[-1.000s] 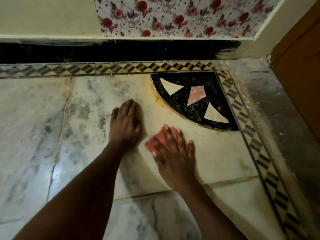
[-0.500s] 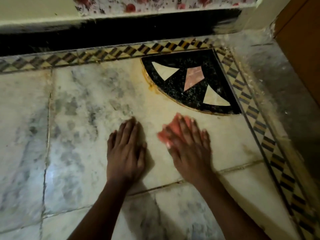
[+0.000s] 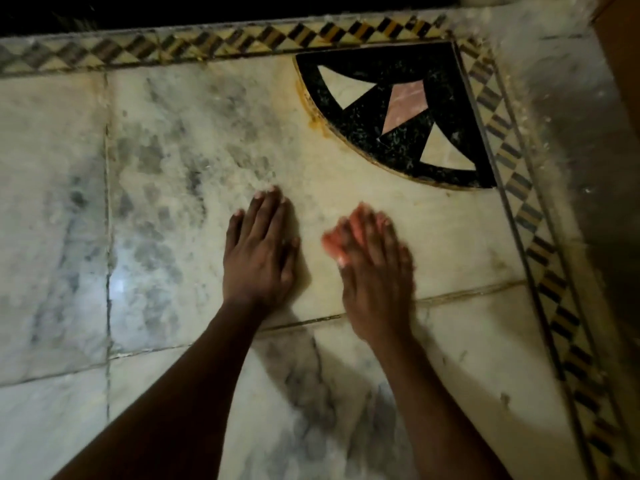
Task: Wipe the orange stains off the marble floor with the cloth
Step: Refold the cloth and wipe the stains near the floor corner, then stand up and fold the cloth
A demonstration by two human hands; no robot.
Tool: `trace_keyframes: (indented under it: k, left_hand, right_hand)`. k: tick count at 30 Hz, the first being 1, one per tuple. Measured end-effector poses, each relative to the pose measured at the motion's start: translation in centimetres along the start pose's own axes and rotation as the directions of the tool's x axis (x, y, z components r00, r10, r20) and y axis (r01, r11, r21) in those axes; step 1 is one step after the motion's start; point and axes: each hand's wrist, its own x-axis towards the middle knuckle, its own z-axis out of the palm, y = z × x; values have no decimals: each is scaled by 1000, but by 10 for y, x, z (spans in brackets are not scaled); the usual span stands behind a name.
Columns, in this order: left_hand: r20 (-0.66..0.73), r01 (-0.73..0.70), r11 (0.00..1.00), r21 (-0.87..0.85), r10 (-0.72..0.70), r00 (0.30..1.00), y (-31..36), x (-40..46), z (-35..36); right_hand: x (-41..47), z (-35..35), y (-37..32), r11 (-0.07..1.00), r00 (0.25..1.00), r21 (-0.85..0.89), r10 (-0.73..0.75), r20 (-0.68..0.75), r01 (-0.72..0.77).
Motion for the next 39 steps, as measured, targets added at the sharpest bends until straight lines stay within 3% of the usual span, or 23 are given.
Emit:
trace_keyframes:
  k: [3,6,9,12,19,23,26,29,31,35,39]
  left_hand:
    - [91,73,988,-138,-60,994,10,-3,-22]
    - [124,126,964,-233,-99,987,48,-12,-75]
    - [108,65,951,-304,-33,994,87,-25,-131]
    - [98,71,902,-426,-32,995,140,-44,-209]
    - [-86,-22,810,-586,-35,996,271,-86,-435]
    - [-128,-78,760,-645,-7,992,339,-109,-563]
    - [-159,-125,724,-679,21,987,386,-137,-651]
    - [-155,-193,706,-681,119,981,436,-172,-729]
    - [-173,-270,673,-689,210,962,464,-196,-768]
    - [-161,-386,622,-682,387,908,515,-257,-841]
    - [-173,-491,567,-661,522,836,543,-299,-875]
  right_hand:
    - [-37,-12,-4,959,997,282,-31,73,9]
    - [-52,-63,-12,747,977,631,186,106,-210]
    - [-56,-145,-32,599,958,765,274,79,-234]
    - [-57,-250,-59,428,929,857,341,143,-289]
    - [-55,-513,-124,257,906,910,360,223,-326]
    - [-72,-661,-147,250,885,893,384,263,-374]
    - [-94,-757,-160,260,912,910,341,227,-324]
    - [-134,-850,-168,167,914,939,332,235,-302]
    - [-156,-889,-173,134,921,951,318,223,-277]
    - [-227,-962,-192,-38,894,948,322,311,-316]
    - [-274,-1005,-202,-198,895,945,316,314,-262]
